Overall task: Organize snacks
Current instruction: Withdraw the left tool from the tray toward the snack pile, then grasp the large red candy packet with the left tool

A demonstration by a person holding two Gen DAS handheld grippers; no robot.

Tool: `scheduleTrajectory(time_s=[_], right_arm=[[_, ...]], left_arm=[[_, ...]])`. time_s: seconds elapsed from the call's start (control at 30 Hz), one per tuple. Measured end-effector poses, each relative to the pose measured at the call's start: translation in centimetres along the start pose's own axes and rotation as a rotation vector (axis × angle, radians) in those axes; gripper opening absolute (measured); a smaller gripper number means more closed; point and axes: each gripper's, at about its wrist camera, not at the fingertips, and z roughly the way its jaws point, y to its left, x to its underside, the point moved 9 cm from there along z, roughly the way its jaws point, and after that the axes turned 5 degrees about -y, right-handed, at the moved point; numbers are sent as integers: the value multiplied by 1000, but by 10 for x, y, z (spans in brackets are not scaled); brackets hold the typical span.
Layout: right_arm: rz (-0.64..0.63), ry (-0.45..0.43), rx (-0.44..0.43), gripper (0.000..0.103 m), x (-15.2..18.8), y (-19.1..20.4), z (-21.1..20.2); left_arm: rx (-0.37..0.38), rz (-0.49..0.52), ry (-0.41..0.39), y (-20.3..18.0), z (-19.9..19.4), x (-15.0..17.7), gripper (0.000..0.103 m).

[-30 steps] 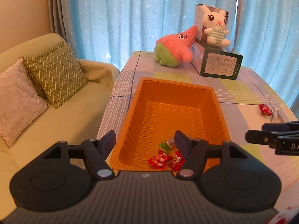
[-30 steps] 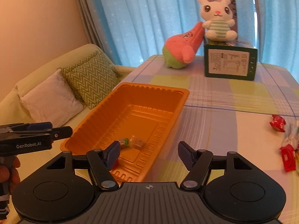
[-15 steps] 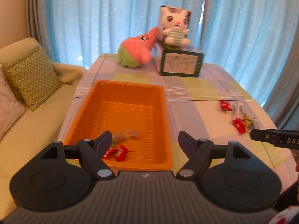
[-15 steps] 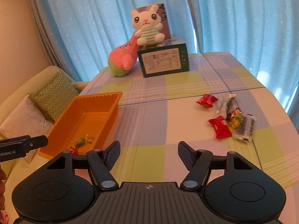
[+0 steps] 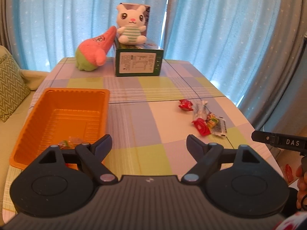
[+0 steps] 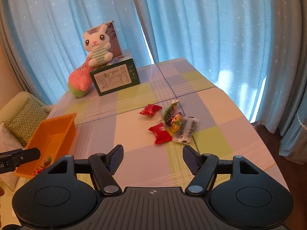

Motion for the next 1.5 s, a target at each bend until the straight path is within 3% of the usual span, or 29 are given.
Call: scheduleTrajectory(time_s=[0.4, 0.87, 0.97, 1.23, 1.5], right_arm=[[49, -18, 41, 68, -4, -34, 11], [71, 16, 72, 68, -4, -66, 108], [52, 41, 69, 57, -2, -69, 134], [14, 87, 67, 46, 4, -72, 183], [-67, 105, 103, 42, 9, -73, 202]], left_arm=[[41, 3, 32, -31, 31, 3, 83], [23, -21, 100, -37, 112, 8, 83], [26, -21, 111, -38, 129, 9, 83], [39, -21, 137, -39, 166, 14, 83], [38, -11, 157, -36, 180, 20, 83]])
